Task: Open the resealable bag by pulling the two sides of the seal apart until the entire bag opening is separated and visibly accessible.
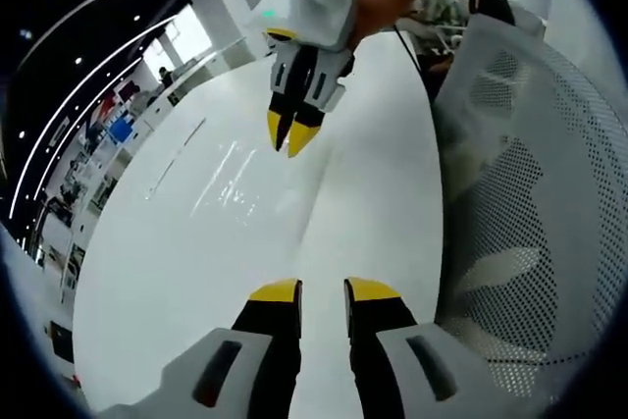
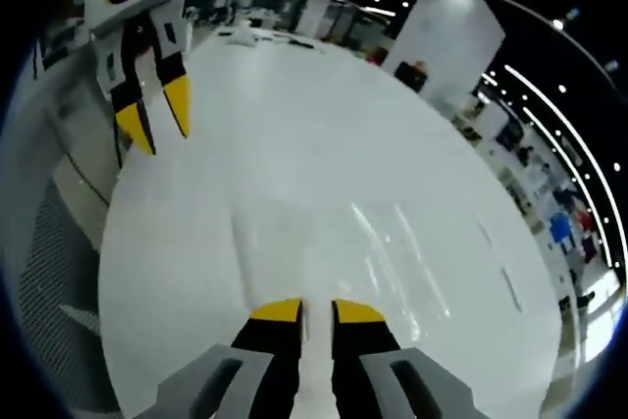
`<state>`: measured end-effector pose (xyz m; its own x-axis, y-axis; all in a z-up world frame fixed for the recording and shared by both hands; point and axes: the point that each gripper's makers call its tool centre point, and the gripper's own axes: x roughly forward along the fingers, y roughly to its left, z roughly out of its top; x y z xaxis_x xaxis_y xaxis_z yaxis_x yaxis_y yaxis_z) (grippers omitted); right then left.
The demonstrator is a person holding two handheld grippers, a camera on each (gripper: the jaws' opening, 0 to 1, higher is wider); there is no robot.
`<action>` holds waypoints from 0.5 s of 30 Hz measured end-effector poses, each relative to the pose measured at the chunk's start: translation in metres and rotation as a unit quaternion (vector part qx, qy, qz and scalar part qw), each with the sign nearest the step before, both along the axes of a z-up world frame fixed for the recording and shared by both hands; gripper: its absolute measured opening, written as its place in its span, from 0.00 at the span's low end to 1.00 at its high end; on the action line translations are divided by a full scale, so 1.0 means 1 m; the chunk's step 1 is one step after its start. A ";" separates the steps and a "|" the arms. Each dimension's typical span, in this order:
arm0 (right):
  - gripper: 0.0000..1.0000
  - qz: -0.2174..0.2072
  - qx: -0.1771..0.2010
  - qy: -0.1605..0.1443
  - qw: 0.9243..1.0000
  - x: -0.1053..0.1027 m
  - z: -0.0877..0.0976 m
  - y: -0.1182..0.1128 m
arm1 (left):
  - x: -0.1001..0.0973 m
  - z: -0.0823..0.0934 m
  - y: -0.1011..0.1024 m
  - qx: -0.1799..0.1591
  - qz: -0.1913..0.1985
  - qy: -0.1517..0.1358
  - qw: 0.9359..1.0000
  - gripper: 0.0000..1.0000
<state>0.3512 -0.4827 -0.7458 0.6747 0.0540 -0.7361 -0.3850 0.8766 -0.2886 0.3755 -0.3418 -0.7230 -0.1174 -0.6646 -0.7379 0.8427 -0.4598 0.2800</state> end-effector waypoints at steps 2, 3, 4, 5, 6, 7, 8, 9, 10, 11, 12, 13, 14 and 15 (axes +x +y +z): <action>0.09 -0.018 0.035 0.002 0.999 -0.001 -0.003 0.005 | 0.000 -0.001 -0.001 0.000 0.000 0.002 1.000 0.15; 0.09 -0.021 0.043 0.002 0.999 -0.001 -0.003 0.007 | 0.000 -0.001 -0.001 0.000 0.000 0.003 1.000 0.15; 0.08 -0.022 0.049 0.003 0.999 -0.002 -0.004 0.009 | 0.000 -0.002 -0.001 0.001 0.001 0.004 1.000 0.15; 0.07 -0.021 0.051 0.005 0.998 -0.002 -0.004 0.011 | 0.001 -0.002 -0.001 0.002 0.001 0.003 1.000 0.14; 0.07 -0.020 0.050 0.005 0.999 -0.002 -0.004 0.012 | 0.001 -0.003 -0.001 0.002 0.001 0.003 1.000 0.14; 0.06 -0.020 0.050 0.006 0.999 -0.003 -0.004 0.015 | 0.002 -0.003 -0.001 0.002 0.001 0.003 1.000 0.14; 0.03 -0.021 0.051 0.007 0.998 -0.002 -0.005 0.015 | 0.002 -0.003 -0.001 0.002 0.001 0.004 1.000 0.14; 0.01 -0.025 0.056 0.008 0.998 -0.002 -0.006 0.016 | 0.003 -0.003 -0.001 0.003 0.001 0.004 1.000 0.14; 0.02 -0.025 0.060 0.011 0.998 -0.002 -0.008 0.017 | 0.003 -0.003 -0.001 0.003 0.001 0.004 1.000 0.14; 0.02 -0.027 0.060 0.013 0.998 0.000 -0.008 0.017 | 0.003 -0.003 -0.001 0.003 0.001 0.003 1.000 0.14; 0.02 -0.026 0.059 0.014 0.998 0.001 -0.009 0.018 | 0.004 -0.003 -0.001 0.003 0.001 0.003 1.000 0.14; 0.02 -0.026 0.059 0.014 0.998 0.001 -0.009 0.018 | 0.004 -0.003 -0.001 0.003 0.002 0.003 1.000 0.14; 0.02 -0.024 0.057 0.015 0.998 0.001 -0.009 0.019 | 0.005 -0.003 -0.001 0.003 0.003 0.003 1.000 0.14; 0.02 -0.023 0.055 0.015 0.998 0.002 -0.009 0.018 | 0.005 -0.002 -0.002 0.002 0.003 0.003 1.000 0.14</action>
<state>0.3531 -0.4645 -0.7545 0.6563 0.1044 -0.7472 -0.3503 0.9193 -0.1792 0.3802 -0.3434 -0.7252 -0.1183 -0.6623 -0.7399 0.8474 -0.4558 0.2725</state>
